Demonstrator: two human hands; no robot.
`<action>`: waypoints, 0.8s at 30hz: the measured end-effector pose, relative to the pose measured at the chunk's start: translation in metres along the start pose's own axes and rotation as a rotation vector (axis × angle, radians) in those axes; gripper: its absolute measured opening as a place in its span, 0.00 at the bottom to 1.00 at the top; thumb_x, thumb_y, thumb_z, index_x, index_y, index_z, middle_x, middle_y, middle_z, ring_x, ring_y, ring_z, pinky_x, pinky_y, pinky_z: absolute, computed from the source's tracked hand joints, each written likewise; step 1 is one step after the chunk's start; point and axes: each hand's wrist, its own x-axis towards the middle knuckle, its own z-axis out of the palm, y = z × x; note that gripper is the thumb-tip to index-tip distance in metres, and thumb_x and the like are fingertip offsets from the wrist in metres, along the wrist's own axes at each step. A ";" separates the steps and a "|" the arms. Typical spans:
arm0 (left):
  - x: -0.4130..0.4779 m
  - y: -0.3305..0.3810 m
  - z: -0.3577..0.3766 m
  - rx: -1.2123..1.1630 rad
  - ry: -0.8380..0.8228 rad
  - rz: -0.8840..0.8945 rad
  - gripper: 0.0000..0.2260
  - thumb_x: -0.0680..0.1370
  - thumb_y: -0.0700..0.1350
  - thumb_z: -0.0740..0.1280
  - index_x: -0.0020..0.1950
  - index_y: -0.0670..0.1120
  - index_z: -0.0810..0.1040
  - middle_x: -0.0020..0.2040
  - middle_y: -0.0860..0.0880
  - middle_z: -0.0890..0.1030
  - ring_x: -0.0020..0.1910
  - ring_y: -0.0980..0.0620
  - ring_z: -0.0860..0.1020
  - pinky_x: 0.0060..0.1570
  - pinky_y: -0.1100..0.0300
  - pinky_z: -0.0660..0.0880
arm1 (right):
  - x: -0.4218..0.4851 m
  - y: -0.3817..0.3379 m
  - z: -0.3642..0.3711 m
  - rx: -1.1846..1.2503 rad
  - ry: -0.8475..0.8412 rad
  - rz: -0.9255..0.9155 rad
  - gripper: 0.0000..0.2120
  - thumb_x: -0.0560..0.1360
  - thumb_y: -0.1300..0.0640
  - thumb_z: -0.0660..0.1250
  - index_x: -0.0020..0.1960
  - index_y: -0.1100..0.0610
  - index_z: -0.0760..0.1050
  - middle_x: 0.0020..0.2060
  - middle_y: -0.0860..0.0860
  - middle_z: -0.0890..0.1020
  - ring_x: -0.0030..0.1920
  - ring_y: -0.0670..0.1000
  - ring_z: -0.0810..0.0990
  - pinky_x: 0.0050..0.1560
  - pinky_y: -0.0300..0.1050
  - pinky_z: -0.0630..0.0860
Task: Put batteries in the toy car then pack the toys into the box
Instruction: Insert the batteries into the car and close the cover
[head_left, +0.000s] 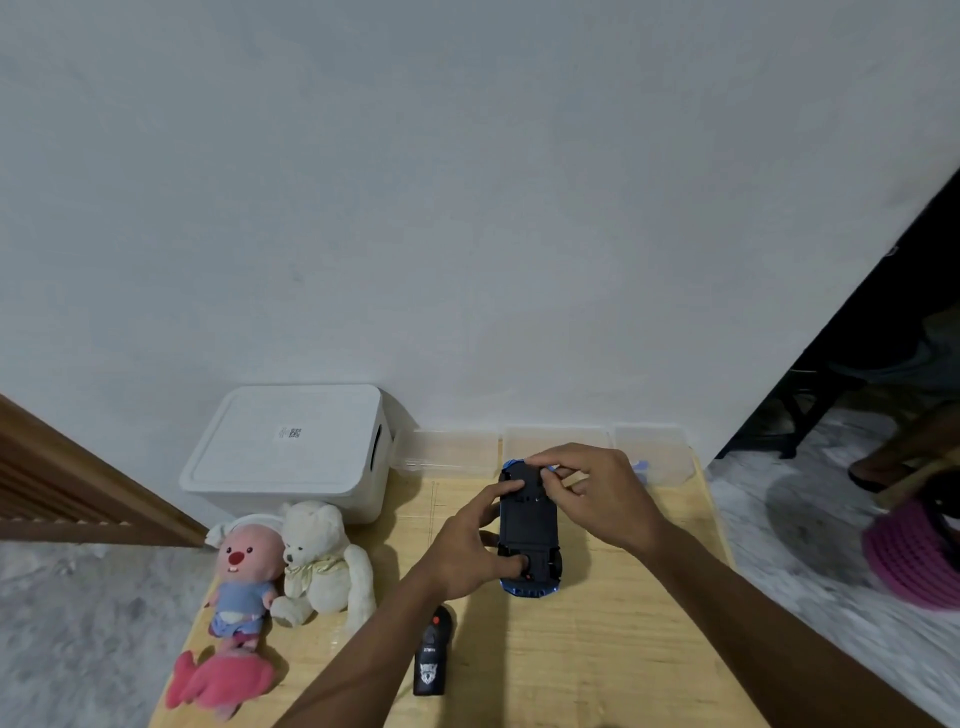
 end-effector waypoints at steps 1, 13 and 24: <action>0.000 0.000 0.000 0.003 0.001 -0.004 0.38 0.70 0.37 0.78 0.73 0.63 0.70 0.66 0.50 0.79 0.50 0.53 0.83 0.52 0.53 0.83 | -0.001 0.001 -0.001 -0.016 -0.002 -0.009 0.12 0.77 0.61 0.70 0.55 0.48 0.85 0.49 0.39 0.85 0.47 0.42 0.83 0.42 0.41 0.83; -0.003 0.002 0.002 0.019 -0.003 -0.026 0.37 0.70 0.37 0.78 0.73 0.64 0.70 0.65 0.52 0.79 0.51 0.51 0.83 0.53 0.53 0.83 | 0.000 0.001 -0.004 0.145 0.083 0.073 0.08 0.73 0.57 0.77 0.50 0.48 0.85 0.37 0.45 0.86 0.36 0.46 0.85 0.42 0.46 0.84; -0.004 0.003 0.002 0.027 0.002 -0.016 0.38 0.70 0.38 0.78 0.73 0.64 0.70 0.66 0.51 0.78 0.51 0.52 0.83 0.52 0.53 0.83 | -0.003 0.003 -0.005 0.009 0.047 0.032 0.05 0.76 0.56 0.73 0.50 0.49 0.85 0.45 0.40 0.86 0.46 0.41 0.84 0.41 0.42 0.83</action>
